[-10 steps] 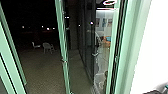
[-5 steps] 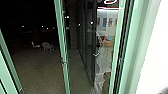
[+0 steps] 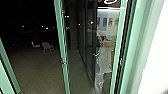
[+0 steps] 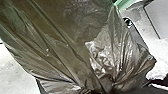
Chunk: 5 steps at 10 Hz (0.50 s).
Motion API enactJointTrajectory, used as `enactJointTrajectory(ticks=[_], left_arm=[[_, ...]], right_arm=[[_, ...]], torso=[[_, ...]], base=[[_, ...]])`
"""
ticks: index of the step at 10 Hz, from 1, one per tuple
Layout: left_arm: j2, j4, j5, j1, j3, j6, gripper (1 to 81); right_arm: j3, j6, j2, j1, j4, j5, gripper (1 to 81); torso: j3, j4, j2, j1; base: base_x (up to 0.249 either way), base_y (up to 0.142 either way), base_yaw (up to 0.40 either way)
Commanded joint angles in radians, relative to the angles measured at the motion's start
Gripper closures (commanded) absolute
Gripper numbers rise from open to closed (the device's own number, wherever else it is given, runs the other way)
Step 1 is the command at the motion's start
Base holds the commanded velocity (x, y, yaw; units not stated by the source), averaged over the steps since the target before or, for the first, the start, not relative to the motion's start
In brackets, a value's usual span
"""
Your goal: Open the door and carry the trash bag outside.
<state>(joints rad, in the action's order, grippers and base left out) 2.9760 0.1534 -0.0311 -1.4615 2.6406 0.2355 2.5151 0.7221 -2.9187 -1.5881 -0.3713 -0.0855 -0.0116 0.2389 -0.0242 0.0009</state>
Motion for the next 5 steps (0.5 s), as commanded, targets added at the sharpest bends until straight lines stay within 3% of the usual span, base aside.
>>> enactJointTrajectory(ticks=[1, 3, 4, 5], left_arm=[[-0.004, -0.005, -0.050, 0.063, -0.002, 0.008, 81.1], [-0.004, -0.005, -0.050, 0.063, -0.002, 0.008, 81.1], [-0.004, -0.005, -0.050, 0.063, -0.002, 0.008, 81.1], [-0.004, -0.003, -0.050, 0.062, -0.002, 0.008, 81.1]], right_arm=[[-0.009, -0.003, 0.005, 0.052, -0.006, 0.040, 1.0], [-0.009, -0.004, 0.004, 0.052, -0.009, 0.040, 1.0], [-0.009, -0.004, 0.004, 0.050, -0.012, 0.040, 1.0], [-0.009, -0.004, 0.002, 0.052, -0.011, 0.040, 1.0]], torso=[[0.000, 0.000, 0.000, 0.000], [0.000, 0.000, 0.000, 0.000], [0.000, -0.058, 0.000, 0.000], [0.000, -0.102, 0.000, 0.000]], base=[[0.000, 0.000, 0.000], [0.000, 0.000, 0.000], [0.000, 0.000, 0.000], [0.000, 0.000, 0.000]])
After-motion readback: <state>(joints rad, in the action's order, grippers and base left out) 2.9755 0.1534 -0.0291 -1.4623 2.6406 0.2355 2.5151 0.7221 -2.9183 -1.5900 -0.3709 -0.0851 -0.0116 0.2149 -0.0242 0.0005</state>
